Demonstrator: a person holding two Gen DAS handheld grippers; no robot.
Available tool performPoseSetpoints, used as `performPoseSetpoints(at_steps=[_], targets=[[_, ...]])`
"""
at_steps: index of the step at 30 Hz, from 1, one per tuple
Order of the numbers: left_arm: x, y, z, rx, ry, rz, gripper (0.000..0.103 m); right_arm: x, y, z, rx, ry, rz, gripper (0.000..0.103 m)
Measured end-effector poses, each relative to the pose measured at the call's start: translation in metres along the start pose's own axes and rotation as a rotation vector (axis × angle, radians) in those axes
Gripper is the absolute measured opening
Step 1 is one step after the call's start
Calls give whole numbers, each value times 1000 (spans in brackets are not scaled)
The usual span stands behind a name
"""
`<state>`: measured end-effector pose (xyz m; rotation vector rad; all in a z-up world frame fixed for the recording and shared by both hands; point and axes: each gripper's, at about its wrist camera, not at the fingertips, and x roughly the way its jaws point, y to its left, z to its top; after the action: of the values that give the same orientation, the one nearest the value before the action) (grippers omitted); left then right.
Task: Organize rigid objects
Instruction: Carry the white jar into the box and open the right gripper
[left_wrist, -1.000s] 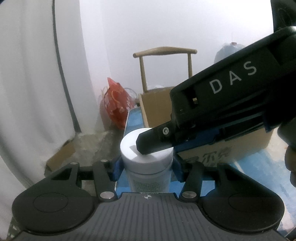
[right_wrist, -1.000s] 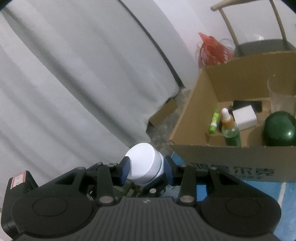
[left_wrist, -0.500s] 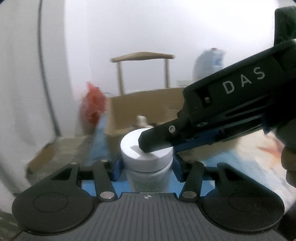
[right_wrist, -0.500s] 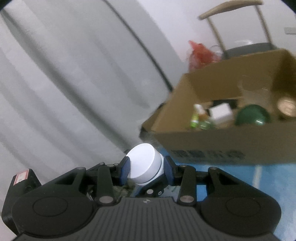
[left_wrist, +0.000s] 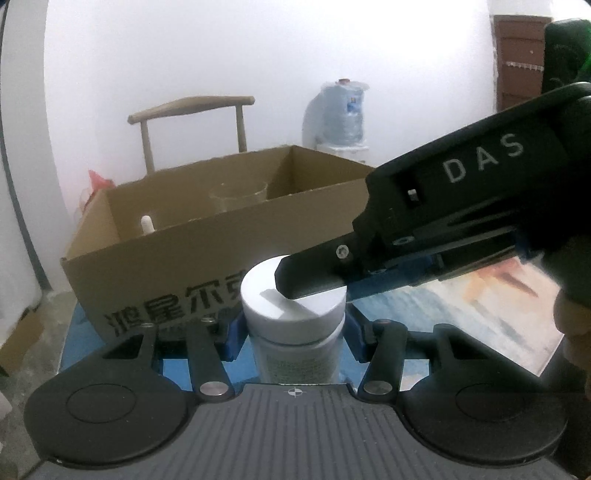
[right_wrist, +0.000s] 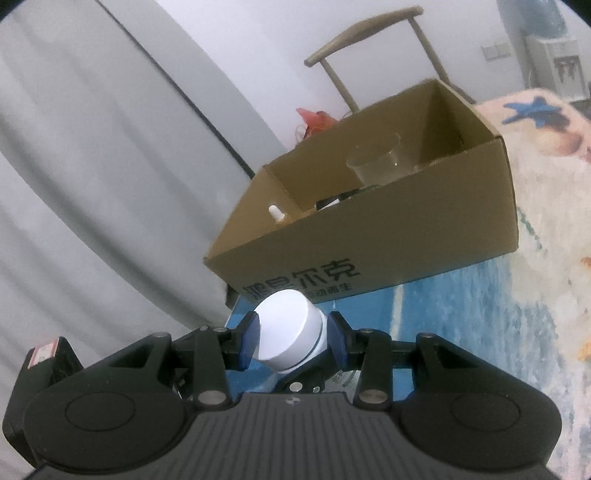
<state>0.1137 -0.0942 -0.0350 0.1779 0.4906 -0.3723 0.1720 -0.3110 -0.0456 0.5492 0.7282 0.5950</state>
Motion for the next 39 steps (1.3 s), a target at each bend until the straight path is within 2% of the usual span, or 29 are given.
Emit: performPoseSetpoints(at_steps=[7, 14, 17, 20, 25, 30, 34, 39], targets=[[4, -11, -1, 59, 21, 28, 59, 0, -10, -3, 15, 2, 39, 44], [7, -14, 2, 59, 28, 43, 54, -1, -14, -1, 21, 3, 52, 44], [-4, -18, 10, 83, 10, 64, 53, -7, -7, 1, 4, 1, 66, 45], [-25, -20, 27, 103, -52, 81, 53, -24, 8, 8, -44, -43, 106, 46], [-51, -26, 67, 149, -191, 119, 53, -60, 40, 34, -180, -161, 142, 46], [-39, -32, 106, 180, -264, 121, 53, -79, 50, 71, -263, -229, 116, 46], [-11, -33, 133, 168, -255, 72, 53, -81, 38, 105, -260, -224, 70, 46], [34, -26, 154, 111, -154, -22, 53, -64, 3, 146, -199, -140, 36, 46]])
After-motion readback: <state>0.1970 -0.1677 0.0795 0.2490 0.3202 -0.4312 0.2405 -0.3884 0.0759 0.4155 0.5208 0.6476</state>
